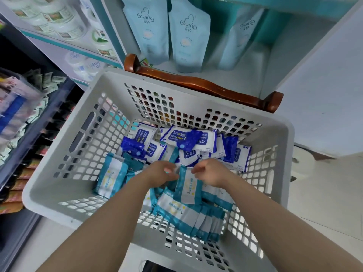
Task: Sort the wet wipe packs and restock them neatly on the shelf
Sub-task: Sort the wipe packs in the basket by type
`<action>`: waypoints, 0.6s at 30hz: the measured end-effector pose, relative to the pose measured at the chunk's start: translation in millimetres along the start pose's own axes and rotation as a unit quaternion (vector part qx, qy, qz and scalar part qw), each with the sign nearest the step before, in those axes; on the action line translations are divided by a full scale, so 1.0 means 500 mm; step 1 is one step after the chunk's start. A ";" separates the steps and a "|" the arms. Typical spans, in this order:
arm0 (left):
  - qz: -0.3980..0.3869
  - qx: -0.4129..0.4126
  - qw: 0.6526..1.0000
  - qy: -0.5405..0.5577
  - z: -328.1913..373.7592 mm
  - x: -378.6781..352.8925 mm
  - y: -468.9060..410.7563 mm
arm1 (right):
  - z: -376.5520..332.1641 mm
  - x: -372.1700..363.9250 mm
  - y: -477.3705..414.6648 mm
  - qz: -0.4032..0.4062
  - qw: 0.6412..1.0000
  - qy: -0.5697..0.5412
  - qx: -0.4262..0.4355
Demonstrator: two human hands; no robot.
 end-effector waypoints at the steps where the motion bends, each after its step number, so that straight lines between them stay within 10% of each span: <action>1: 0.014 -0.005 1.000 0.011 -0.002 0.025 0.010 | -0.016 -0.002 0.000 0.004 1.000 -0.015 0.020; 18: 0.091 0.040 0.977 -0.188 -0.205 0.229 0.047 | -0.175 -0.203 -0.088 -0.053 0.992 -0.110 0.006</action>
Point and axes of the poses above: each hand's wrist, its own y-axis away from the middle knuckle, its own x-axis out of the back of the hand, z = x × y, the point moved 1 cm from there along -y, towards the middle knuckle
